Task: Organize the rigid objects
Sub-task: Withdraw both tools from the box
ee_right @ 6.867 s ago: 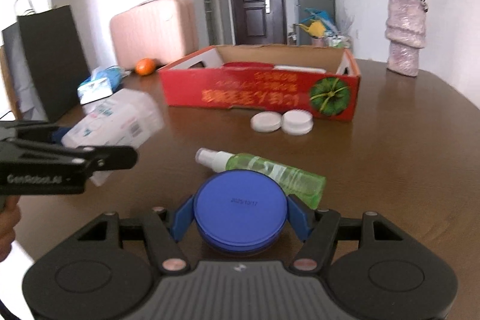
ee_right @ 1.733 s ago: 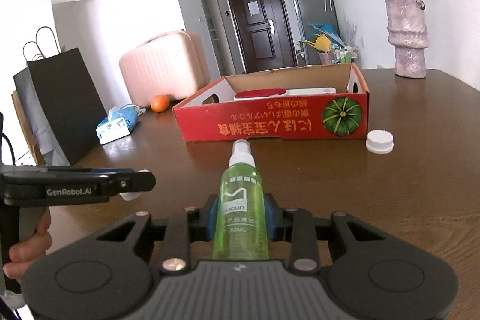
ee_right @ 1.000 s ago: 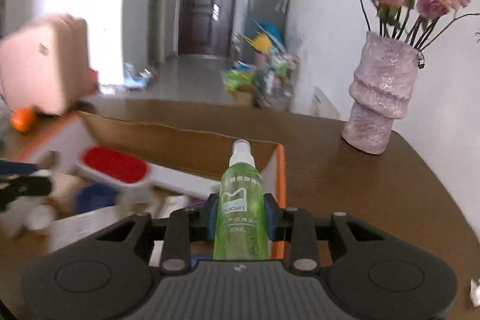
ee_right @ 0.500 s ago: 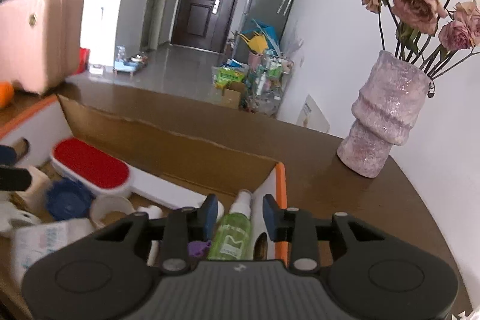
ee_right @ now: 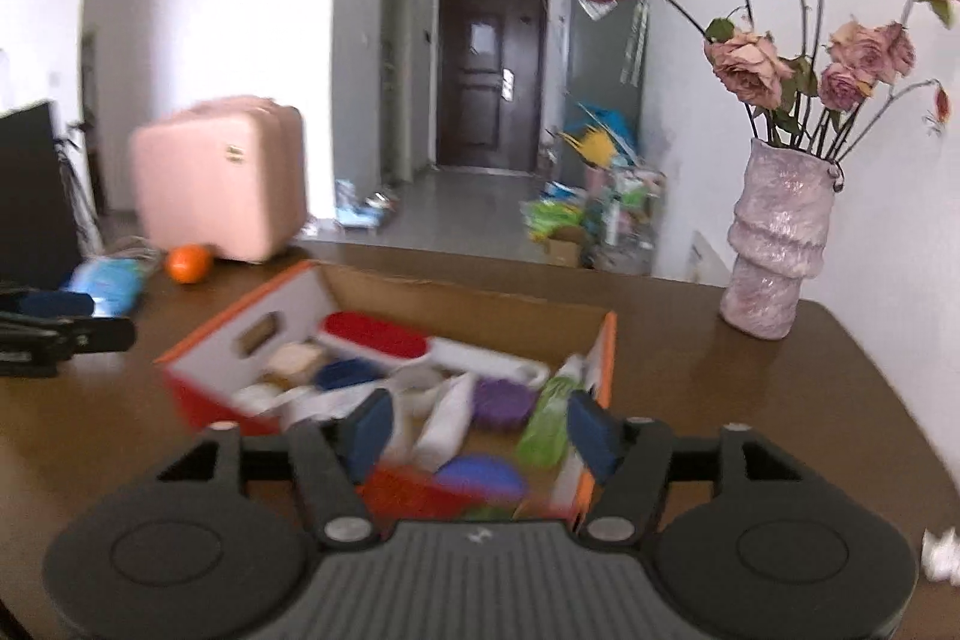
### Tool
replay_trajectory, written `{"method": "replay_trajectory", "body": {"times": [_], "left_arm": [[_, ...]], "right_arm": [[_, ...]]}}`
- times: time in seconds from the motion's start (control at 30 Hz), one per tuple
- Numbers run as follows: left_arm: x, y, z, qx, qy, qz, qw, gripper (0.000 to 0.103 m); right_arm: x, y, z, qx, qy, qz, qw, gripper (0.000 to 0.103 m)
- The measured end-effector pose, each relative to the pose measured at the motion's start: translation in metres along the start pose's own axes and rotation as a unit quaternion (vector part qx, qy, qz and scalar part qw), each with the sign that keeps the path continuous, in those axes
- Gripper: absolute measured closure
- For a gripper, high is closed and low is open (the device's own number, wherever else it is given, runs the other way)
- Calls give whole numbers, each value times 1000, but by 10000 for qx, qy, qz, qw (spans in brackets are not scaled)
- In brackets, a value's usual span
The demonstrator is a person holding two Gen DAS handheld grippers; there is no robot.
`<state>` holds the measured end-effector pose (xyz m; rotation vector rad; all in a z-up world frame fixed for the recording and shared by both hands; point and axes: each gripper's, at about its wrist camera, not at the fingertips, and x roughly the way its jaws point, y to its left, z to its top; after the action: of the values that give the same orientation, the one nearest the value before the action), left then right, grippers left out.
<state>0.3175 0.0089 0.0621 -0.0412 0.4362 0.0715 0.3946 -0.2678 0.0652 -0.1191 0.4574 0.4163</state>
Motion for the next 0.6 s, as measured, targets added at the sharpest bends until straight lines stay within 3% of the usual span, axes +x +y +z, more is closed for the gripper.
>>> {"method": "replay_trajectory", "body": {"times": [0.17, 0.3, 0.43, 0.6], "left_arm": [[-57, -19, -63, 124, -28, 242, 9996, 5], [-91, -31, -106, -56, 29, 389, 9992, 1], [-105, -42, -122, -179, 147, 271, 9994, 0], [-107, -64, -121, -39, 108, 168, 9998, 0]], "right_arm": [[-65, 24, -63, -125, -299, 378, 9988, 17], [-101, 43, -117, -75, -454, 404, 9981, 9], [-127, 48, -161, 313, -319, 483, 9978, 9], [-141, 45, -180, 264, -242, 344, 9988, 9]]}}
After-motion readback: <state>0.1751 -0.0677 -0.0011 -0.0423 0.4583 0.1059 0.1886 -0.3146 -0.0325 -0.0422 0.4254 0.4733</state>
